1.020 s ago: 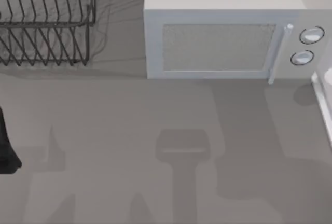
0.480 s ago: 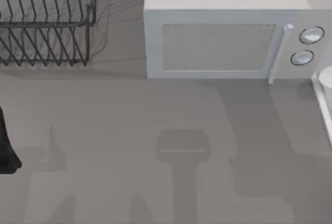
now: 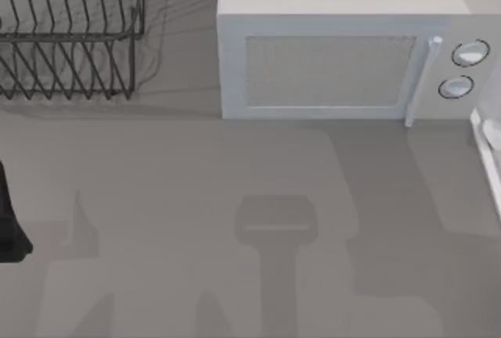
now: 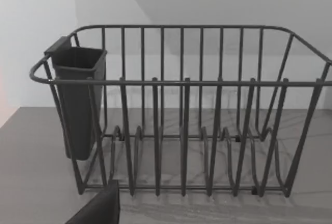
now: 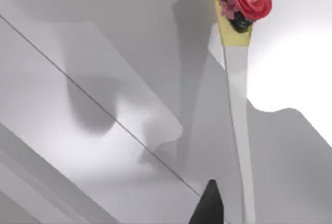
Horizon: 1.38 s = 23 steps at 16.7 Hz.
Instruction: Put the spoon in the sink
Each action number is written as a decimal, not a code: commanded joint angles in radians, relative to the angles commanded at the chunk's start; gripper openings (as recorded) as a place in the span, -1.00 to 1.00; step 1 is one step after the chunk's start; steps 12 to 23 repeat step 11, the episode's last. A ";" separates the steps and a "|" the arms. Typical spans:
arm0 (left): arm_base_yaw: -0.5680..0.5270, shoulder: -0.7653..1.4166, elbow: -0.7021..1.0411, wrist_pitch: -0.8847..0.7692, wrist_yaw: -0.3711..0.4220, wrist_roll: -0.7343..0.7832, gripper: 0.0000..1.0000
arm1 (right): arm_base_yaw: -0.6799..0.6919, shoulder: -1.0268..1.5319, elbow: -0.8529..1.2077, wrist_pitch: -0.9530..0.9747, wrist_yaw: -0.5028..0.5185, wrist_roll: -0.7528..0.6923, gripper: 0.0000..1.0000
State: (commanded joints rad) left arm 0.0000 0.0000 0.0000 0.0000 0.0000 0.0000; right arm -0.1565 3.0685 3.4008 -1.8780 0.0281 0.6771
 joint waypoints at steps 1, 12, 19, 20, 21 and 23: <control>0.000 0.000 0.000 0.000 0.000 0.000 1.00 | 0.000 0.000 0.000 0.000 0.000 0.000 0.36; 0.000 0.000 0.000 0.000 0.000 0.000 1.00 | 0.000 0.000 0.000 0.000 0.000 0.000 1.00; 0.000 0.000 0.000 0.000 0.000 0.000 1.00 | 0.000 0.000 0.000 0.000 0.000 0.000 1.00; 0.000 0.000 0.000 0.000 0.000 0.000 1.00 | 0.000 0.000 0.000 0.000 0.000 0.000 1.00; 0.000 0.000 0.000 0.000 0.000 0.000 1.00 | 0.000 0.000 0.000 0.000 0.000 0.000 1.00; 0.000 0.000 0.000 0.000 0.000 0.000 1.00 | 0.000 0.000 0.000 0.000 0.000 0.000 1.00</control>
